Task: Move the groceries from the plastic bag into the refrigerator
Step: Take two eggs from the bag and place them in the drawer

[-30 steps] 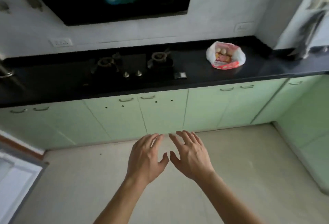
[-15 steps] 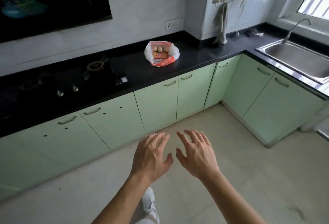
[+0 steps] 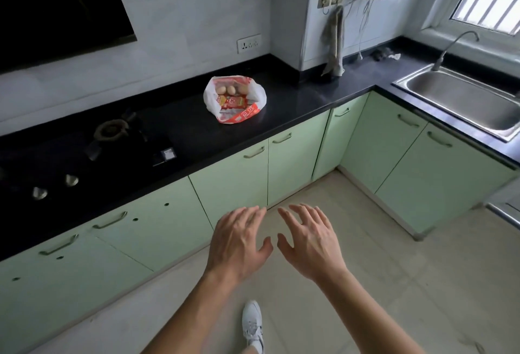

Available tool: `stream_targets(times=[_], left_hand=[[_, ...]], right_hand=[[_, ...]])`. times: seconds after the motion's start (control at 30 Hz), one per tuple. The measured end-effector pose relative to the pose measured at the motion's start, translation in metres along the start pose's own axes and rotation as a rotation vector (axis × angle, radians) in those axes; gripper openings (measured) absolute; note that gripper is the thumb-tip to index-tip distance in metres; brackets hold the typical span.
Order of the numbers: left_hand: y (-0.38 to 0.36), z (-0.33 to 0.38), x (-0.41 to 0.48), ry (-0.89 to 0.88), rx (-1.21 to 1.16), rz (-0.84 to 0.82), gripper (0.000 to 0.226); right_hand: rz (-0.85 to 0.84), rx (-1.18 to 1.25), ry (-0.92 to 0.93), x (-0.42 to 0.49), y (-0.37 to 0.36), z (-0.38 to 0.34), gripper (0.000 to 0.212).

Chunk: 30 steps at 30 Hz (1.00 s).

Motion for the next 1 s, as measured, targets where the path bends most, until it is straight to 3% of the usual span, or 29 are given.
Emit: stream_targets(times=[0.43,1.0], left_hand=[[0.009,-0.110,0.161,-0.027,-0.042,0.074,0.055],[-0.048,-0.176,0.360,0.124,0.037,0.025,0.062]], right_hand=[[-0.011,-0.007,-0.012,0.186,-0.033,-0.022,0.055],[-0.055,0.009,0.094,0.420,-0.068,0.052,0.053]])
Point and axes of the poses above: each hand's wrist, its own x-axis towards the middle knuckle, its own y-axis out of the back of the hand, z = x × y, the point moved 8 cm from there along x, towards the middle knuckle, and after that the axes turned 6 degrees about -y, right-handed, at the moved point
